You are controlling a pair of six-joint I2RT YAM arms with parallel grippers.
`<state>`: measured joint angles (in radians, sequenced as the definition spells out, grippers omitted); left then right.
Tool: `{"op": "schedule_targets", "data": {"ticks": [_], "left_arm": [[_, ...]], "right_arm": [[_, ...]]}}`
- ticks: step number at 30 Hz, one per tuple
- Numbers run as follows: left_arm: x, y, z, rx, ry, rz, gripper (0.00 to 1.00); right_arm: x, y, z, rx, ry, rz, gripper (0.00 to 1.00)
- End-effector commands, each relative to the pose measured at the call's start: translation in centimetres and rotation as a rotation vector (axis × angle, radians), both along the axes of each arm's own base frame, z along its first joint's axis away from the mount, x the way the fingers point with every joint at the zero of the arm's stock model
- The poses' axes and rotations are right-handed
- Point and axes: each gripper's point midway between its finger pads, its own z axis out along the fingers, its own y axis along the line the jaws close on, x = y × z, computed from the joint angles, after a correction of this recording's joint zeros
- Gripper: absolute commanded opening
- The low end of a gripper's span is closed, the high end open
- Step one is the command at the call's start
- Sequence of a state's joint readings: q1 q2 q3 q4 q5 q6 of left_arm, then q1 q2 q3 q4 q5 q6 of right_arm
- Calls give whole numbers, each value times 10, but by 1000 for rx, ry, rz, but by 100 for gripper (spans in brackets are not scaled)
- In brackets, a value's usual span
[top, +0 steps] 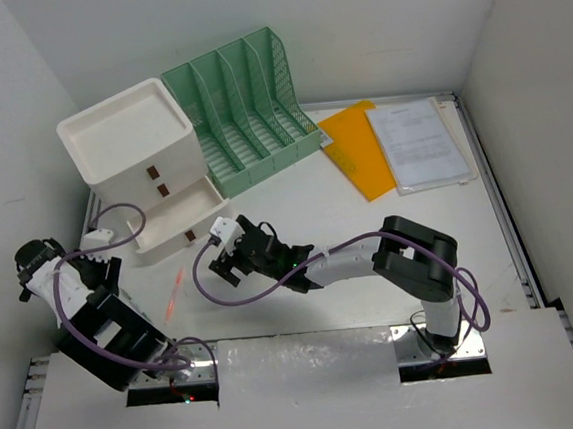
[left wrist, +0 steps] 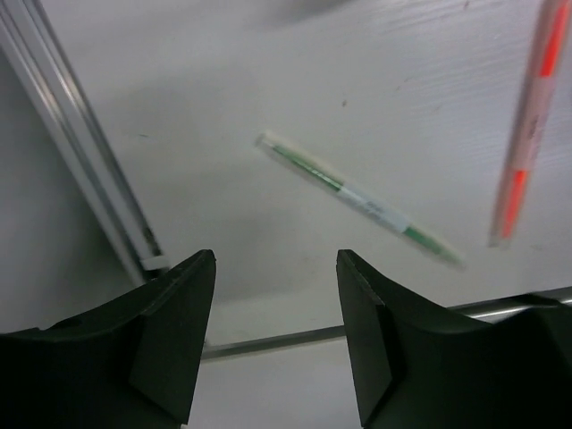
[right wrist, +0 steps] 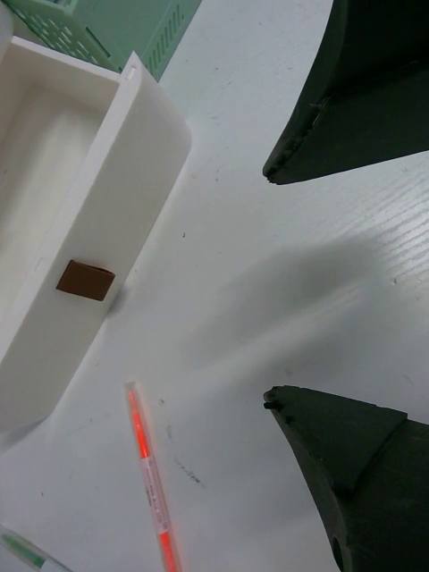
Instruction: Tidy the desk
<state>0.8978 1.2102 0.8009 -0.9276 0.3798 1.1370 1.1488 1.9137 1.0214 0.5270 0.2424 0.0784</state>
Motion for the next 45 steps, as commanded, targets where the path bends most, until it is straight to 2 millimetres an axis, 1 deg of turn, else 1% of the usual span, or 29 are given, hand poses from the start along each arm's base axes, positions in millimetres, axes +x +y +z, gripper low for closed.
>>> {"op": "schedule_targets", "data": {"ticks": [1, 2, 3, 4, 5, 6, 7, 9, 12, 13, 14, 15, 16, 17, 18, 22, 26, 29, 31, 35, 39, 40, 43, 45], "left_arm": [[1, 23, -1, 194, -6, -241, 54], [0, 25, -3, 212, 4, -268, 55], [3, 27, -2, 237, 3, -358, 55], [-6, 15, -5, 184, 32, -432, 56], [-8, 8, -3, 159, 36, -499, 58], [-11, 0, -8, 125, 45, -632, 59], [-24, -21, -8, 31, 64, -704, 60], [-26, -34, -6, -14, 37, -818, 62], [-26, -46, -8, -18, 10, -927, 64], [-27, -51, -11, -16, 18, -971, 64], [-31, -58, -17, -32, 27, -1000, 64], [-29, -56, -22, -1, 26, -1022, 64], [-30, -59, -30, -5, 45, -1030, 64], [-27, -58, -34, 8, 45, -1041, 64], [-21, -52, -38, 39, 48, -1022, 63], [-15, -47, -41, 28, 47, -1009, 63], [-7, -42, -46, 65, 27, -1007, 61], [-10, -38, -50, 64, 56, -1008, 61], [-12, -32, -51, 64, 92, -1003, 61], [-11, -25, -60, 69, 116, -987, 61], [-5, -37, -64, 36, 65, -1000, 64], [-2, -42, -64, 24, 41, -999, 64], [-2, -46, -65, 1, 29, -1004, 64], [-4, -47, -67, -9, 38, -1010, 64]], "right_arm": [[-4, 3, 24, 36, -40, 31, 91], [-5, 4, 22, 30, -38, 34, 91], [-5, 4, 19, 23, -32, 37, 91], [-5, 5, 18, 13, -26, 40, 91], [-6, 6, 16, 8, -18, 44, 91], [-7, 6, 14, 7, -12, 46, 91], [-7, 6, 11, 2, -6, 46, 91], [-8, 6, 10, 7, 3, 42, 92], [-10, 7, 7, 5, 15, 48, 92], [-10, 8, 6, 3, 18, 49, 92], [-10, 8, 6, 0, 21, 50, 92], [-10, 9, 7, 2, 21, 51, 92], [-11, 8, 4, -8, 26, 51, 92], [-10, 8, 5, -7, 25, 49, 92], [-11, 7, 5, -7, 26, 49, 92], [-11, 4, 0, -19, 28, 47, 92], [-13, 1, -7, -37, 39, 46, 92], [-14, 1, -9, -44, 43, 52, 93], [-14, -1, -10, -50, 42, 50, 93], [-13, -4, -12, -58, 39, 40, 93], [-13, 0, -15, -50, 49, 46, 93], [-14, 2, -19, -56, 57, 48, 93], [-16, 5, -19, -60, 70, 60, 93], [-17, 4, -21, -66, 71, 64, 93]]}}
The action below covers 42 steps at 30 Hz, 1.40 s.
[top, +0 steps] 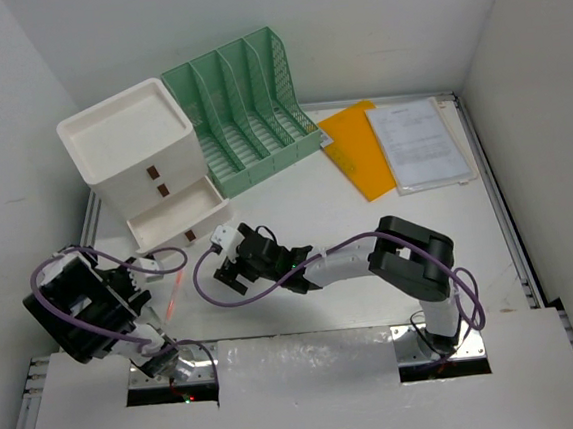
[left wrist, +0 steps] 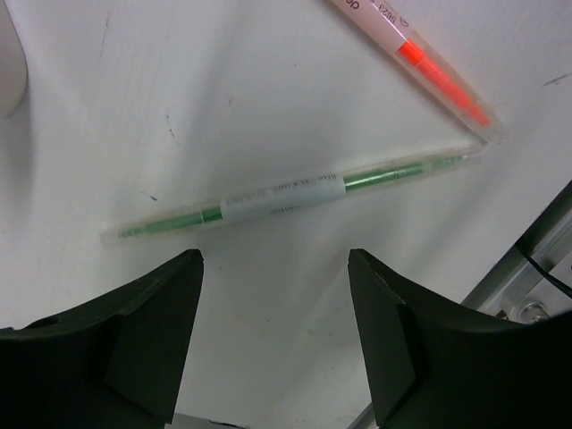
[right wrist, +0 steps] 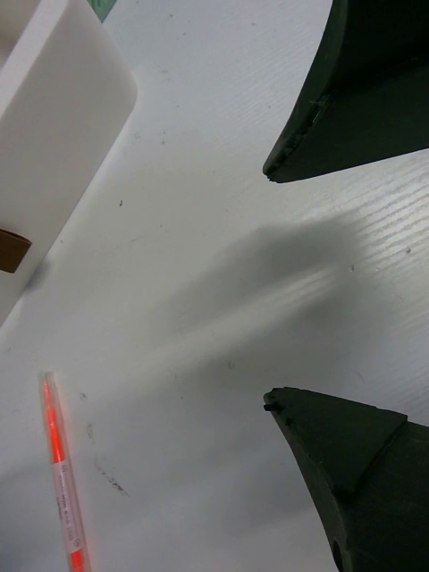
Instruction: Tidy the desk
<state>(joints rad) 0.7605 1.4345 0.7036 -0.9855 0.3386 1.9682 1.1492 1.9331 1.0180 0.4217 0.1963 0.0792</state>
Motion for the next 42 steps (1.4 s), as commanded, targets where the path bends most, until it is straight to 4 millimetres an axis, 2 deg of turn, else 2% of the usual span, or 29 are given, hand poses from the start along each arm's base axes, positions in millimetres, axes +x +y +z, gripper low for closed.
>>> {"op": "schedule_targets", "data": {"ticks": [1, 5, 8, 9, 11, 12, 13, 14, 16, 17, 18, 20, 21, 22, 23, 25, 31, 36, 40, 42], "left_arm": [[6, -8, 0, -35, -45, -100, 64], [3, -9, 9, -47, -25, -106, 63], [10, -11, 23, -60, -54, -82, 64], [22, -12, 32, -79, -100, -49, 65], [35, -14, 43, -117, -94, 128, 66], [48, -15, 52, -146, -125, 191, 66], [51, -15, 55, -169, -114, 266, 66], [53, -14, 55, -195, -77, 428, 66], [54, -8, 51, -200, -44, 614, 66], [59, -1, 49, -207, -40, 778, 66], [51, 1, 40, -200, -10, 850, 65], [53, 10, 33, -184, -28, 975, 64], [44, 7, 21, -164, -2, 1007, 64], [43, 9, 18, -153, -13, 1043, 63], [46, 14, 15, -135, -41, 1057, 63], [41, 9, 8, -145, -25, 1078, 63], [49, 9, 13, -174, -55, 1083, 62], [32, 12, -4, -96, -7, 1071, 58], [12, 5, -17, -55, 51, 1047, 49], [6, 6, -21, -28, 64, 1038, 47]], "right_arm": [[-3, 15, 12, 41, 3, 21, 93], [-4, 15, 9, 33, 11, 26, 93], [-4, 15, 7, 31, 13, 25, 93], [-4, 15, 6, 29, 16, 24, 93], [-3, 14, 7, 29, 14, 20, 93], [-4, 13, 7, 27, 14, 19, 93], [-4, 13, 7, 26, 15, 18, 93], [-4, 11, 7, 27, 16, 14, 93], [-4, 11, 9, 32, 16, 13, 93], [-4, 10, 9, 29, 13, 13, 93], [-4, 10, 8, 21, 16, 15, 93], [-4, 10, 7, 9, 18, 13, 93], [-3, 11, 7, 7, 19, 13, 93], [-3, 11, 7, 6, 19, 12, 93], [-3, 11, 7, 6, 20, 11, 93], [-3, 8, 6, 5, 19, -1, 93], [-1, 7, 0, -12, 23, -15, 93], [2, 6, 1, -19, 13, -25, 93], [2, 6, 2, -23, 10, -25, 93], [2, 7, 0, -24, 14, -25, 93]]}}
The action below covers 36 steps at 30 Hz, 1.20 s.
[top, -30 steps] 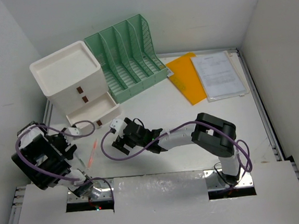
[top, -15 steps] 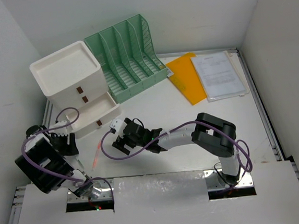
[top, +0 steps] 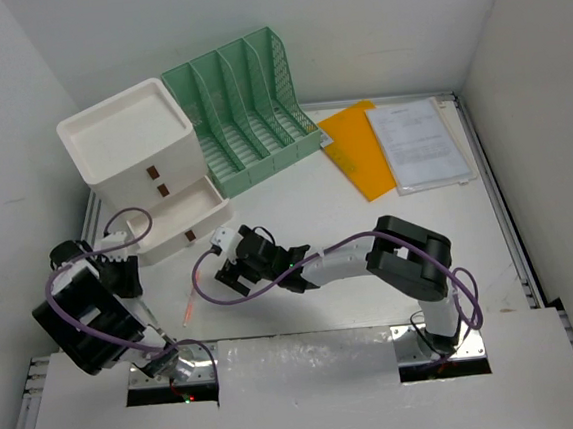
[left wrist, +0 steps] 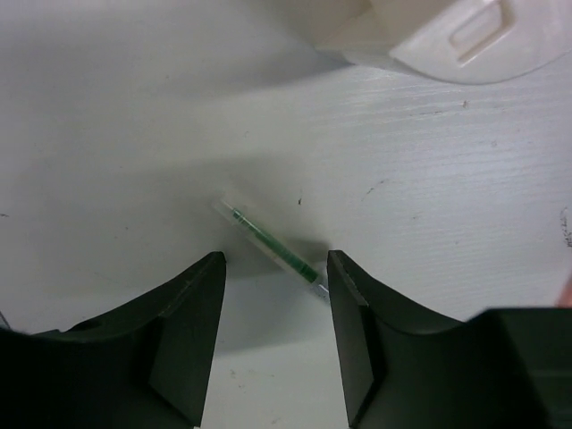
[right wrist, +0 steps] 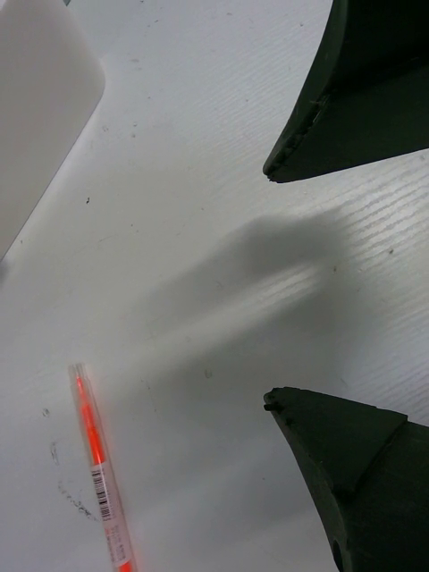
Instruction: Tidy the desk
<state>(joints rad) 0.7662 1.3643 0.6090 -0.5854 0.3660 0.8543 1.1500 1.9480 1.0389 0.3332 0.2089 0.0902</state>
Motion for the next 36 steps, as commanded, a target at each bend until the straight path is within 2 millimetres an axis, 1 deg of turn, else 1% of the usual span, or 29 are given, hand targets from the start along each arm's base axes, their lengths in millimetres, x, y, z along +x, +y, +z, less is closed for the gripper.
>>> {"op": "schedule_targets", "data": {"ticks": [1, 2, 3, 4, 5, 6, 7, 8, 9, 10, 12, 14, 15, 16, 17, 18, 19, 20, 21, 22, 23, 26, 29, 30, 32, 33, 36], "left_arm": [[-29, -4, -17, 11, 101, -4, 47], [-33, -4, -19, 15, 117, -3, 46], [-36, -2, -21, 20, 121, 1, 45], [-37, 0, -22, 24, 124, 2, 40], [-39, -1, -23, 15, 127, 3, 37], [-40, -1, -24, 5, 133, 5, 34], [-41, 0, -24, -4, 137, 12, 28], [-40, 2, -24, -5, 135, 13, 25], [-41, 2, -25, -16, 143, 12, 23], [-41, 5, -24, -15, 142, 20, 19], [-41, 3, -26, -38, 150, 21, 15], [-39, 3, -26, -55, 144, 25, 11], [-41, 2, -27, -70, 151, 27, 9], [-40, 3, -26, -75, 147, 29, 8], [-39, 1, -27, -89, 146, 28, 7], [-39, 1, -27, -97, 147, 27, 5], [-39, 1, -27, -101, 146, 26, 0], [-39, -1, -28, -109, 146, 19, 0], [-39, -1, -27, -108, 145, 15, 0], [-40, -2, -28, -109, 145, 13, 0], [-40, -3, -27, -112, 141, 3, 0], [-33, -2, -17, -111, 104, -14, 0], [-26, -6, 1, -127, 52, -46, 0], [-21, -3, 9, -117, 28, -54, 0], [-16, -7, 21, -123, -7, -69, 0], [-12, -4, 28, -115, -25, -74, 0], [-7, -5, 45, -119, -59, -92, 0]], "right_arm": [[6, 20, 19, 56, -19, -11, 92], [2, 25, 18, 62, -4, 14, 92], [0, 35, 20, 66, -4, 60, 90], [-7, 43, 21, 74, 5, 108, 89], [-17, 52, 21, 85, 23, 174, 89], [-21, 58, 23, 97, 24, 197, 89], [-21, 65, 26, 117, 33, 203, 88], [-21, 70, 28, 128, 40, 204, 87], [-19, 77, 36, 148, 39, 203, 87], [-20, 79, 30, 141, 61, 192, 85], [-22, 83, 31, 149, 79, 168, 84], [-18, 77, 27, 141, 103, 90, 84], [-13, 69, 23, 159, 146, -22, 84], [-12, 63, 19, 161, 177, -83, 83], [-13, 60, 17, 177, 207, -126, 81], [-20, 61, 13, 197, 254, -156, 78], [-22, 60, 9, 186, 260, -177, 77], [-29, 67, 10, 185, 260, -182, 77], [-31, 68, 10, 172, 248, -184, 77], [-29, 65, 6, 141, 228, -208, 77], [-31, 66, 3, 128, 220, -211, 78], [-30, 65, 5, 142, 224, -231, 79], [-27, 58, 5, 149, 222, -248, 80], [-26, 58, 5, 155, 234, -255, 81], [-27, 59, 2, 173, 281, -260, 81], [-28, 61, -3, 178, 297, -259, 80], [-29, 66, -9, 180, 339, -283, 79]]}}
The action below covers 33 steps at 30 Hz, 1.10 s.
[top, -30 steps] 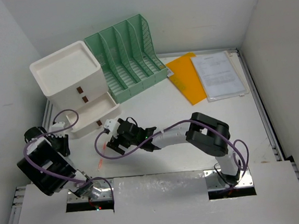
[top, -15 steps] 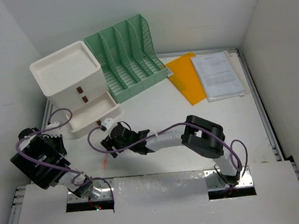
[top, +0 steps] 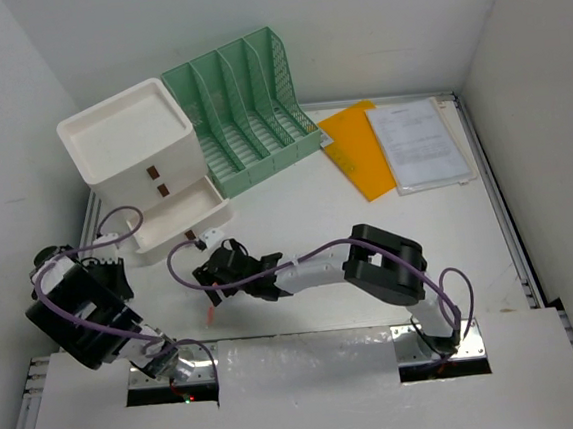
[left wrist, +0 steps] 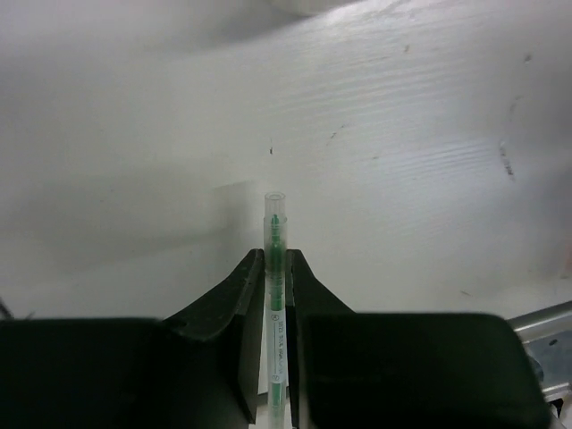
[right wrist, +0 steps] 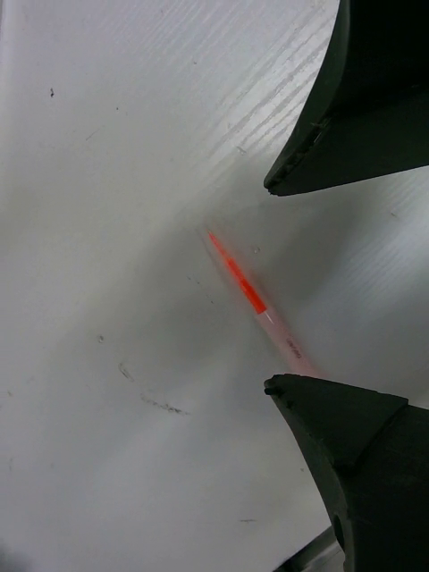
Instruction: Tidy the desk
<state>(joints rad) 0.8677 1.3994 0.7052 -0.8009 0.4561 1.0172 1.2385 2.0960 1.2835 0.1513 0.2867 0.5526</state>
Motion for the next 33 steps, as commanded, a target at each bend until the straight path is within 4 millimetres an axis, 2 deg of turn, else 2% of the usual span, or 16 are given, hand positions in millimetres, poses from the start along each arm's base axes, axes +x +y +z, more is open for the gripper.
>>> {"op": "schedule_targets", "data": {"ticks": [1, 5, 8, 11, 14, 15, 16, 17, 18, 19, 21, 22, 23, 24, 30, 33], "left_arm": [[12, -2, 36, -10, -95, -35, 0], [16, -9, 72, -19, -148, -88, 0], [31, -2, 119, 43, -248, -121, 0], [45, -16, 159, 53, -361, -192, 0], [65, -43, 183, 89, -431, -285, 0], [81, -45, 191, 115, -476, -266, 0], [93, -65, 194, 118, -506, -323, 0], [98, -69, 200, 168, -525, -329, 0], [114, -73, 209, 191, -575, -315, 0], [124, -94, 213, 191, -602, -379, 0], [141, -104, 218, 220, -626, -390, 0], [149, -121, 219, 214, -640, -441, 0], [158, -120, 212, 247, -618, -430, 0], [170, -133, 215, 265, -650, -466, 0], [207, -153, 199, 401, -682, -572, 0], [217, -150, 179, 436, -631, -595, 0]], "right_arm": [[2, 9, -6, 31, 57, -52, 78], [6, -9, -16, 27, 60, -139, 76], [5, -9, -13, 56, 64, -154, 74], [4, -8, -17, 53, 76, -156, 72], [5, -11, -20, 40, 77, -170, 71], [6, -15, -21, 32, 69, -185, 71], [8, -16, -17, 44, 63, -194, 71], [8, -18, -16, 49, 60, -200, 71], [8, -25, -19, 40, 56, -212, 70], [8, -26, -19, 46, 58, -221, 69], [6, -29, -18, 47, 59, -222, 69], [7, -31, -19, 40, 61, -228, 69], [7, -32, -20, 34, 62, -231, 68], [7, -33, -21, 30, 63, -235, 68], [8, -43, -21, 15, 49, -259, 68], [9, -47, -17, 21, 35, -264, 68]]}}
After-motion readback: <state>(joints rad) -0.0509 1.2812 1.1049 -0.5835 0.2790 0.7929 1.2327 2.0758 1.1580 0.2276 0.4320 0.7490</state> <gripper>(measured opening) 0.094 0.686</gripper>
